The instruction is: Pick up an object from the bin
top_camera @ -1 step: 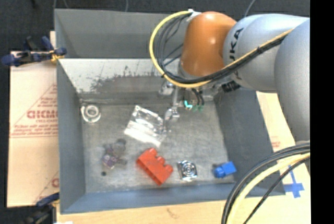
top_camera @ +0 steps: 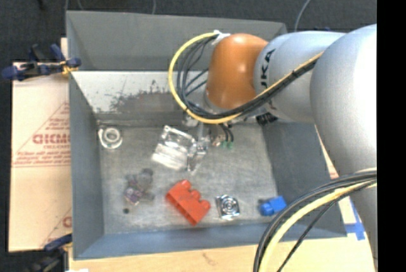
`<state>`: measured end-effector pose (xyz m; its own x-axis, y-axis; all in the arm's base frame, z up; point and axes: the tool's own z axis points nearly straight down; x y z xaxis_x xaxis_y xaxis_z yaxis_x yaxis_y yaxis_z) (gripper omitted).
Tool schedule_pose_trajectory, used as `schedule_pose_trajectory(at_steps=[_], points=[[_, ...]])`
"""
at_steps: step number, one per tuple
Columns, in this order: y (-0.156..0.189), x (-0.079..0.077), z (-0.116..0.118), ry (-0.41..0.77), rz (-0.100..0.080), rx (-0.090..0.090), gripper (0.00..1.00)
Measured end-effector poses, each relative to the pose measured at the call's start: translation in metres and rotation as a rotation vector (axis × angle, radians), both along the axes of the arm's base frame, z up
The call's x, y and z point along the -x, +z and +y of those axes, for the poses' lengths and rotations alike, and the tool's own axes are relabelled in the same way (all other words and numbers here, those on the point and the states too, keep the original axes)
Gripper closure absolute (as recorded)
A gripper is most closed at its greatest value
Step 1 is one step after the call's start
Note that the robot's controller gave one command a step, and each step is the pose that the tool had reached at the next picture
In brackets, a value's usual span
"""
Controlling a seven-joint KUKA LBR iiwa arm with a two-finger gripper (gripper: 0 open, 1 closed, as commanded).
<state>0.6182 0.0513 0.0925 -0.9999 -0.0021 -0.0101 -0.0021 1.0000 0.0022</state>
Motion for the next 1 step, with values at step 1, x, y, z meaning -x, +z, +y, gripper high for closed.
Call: schedule_pose_trajectory(at_steps=[1], points=[[-0.0021,0.0009,-0.0005,-0.001,0.004,0.0,1.0]])
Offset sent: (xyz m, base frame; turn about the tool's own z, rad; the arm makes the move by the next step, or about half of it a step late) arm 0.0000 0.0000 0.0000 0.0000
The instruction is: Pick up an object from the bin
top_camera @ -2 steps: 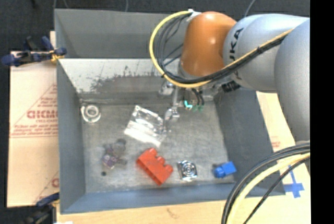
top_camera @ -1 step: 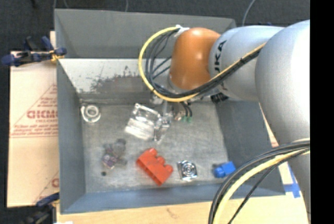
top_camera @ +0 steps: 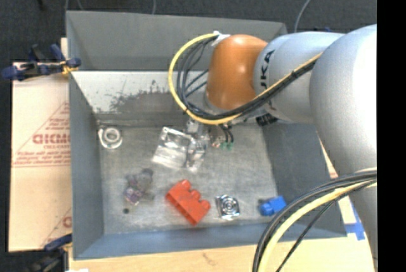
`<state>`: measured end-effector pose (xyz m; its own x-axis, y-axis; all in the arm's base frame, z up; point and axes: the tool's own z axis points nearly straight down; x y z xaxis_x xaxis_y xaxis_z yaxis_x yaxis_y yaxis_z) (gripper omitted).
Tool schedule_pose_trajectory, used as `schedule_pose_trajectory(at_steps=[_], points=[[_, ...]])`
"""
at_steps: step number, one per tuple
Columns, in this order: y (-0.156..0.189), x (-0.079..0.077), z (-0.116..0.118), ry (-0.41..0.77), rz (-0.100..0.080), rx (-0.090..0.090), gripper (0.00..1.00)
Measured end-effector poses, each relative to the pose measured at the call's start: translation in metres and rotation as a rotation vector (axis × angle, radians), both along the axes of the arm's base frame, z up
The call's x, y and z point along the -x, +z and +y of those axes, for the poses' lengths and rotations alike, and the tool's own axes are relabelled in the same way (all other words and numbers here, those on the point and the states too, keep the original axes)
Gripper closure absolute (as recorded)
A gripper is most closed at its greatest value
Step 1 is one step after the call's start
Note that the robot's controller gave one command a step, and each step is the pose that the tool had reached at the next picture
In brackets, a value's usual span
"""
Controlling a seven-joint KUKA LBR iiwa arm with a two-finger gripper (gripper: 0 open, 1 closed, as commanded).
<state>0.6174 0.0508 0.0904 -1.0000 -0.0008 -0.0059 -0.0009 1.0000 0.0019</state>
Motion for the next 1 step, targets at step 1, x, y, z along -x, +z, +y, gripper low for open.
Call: schedule_pose_trajectory(at_steps=[1], points=[[0.1416,0.012,0.0032,-0.032,-0.002,0.0,1.0]])
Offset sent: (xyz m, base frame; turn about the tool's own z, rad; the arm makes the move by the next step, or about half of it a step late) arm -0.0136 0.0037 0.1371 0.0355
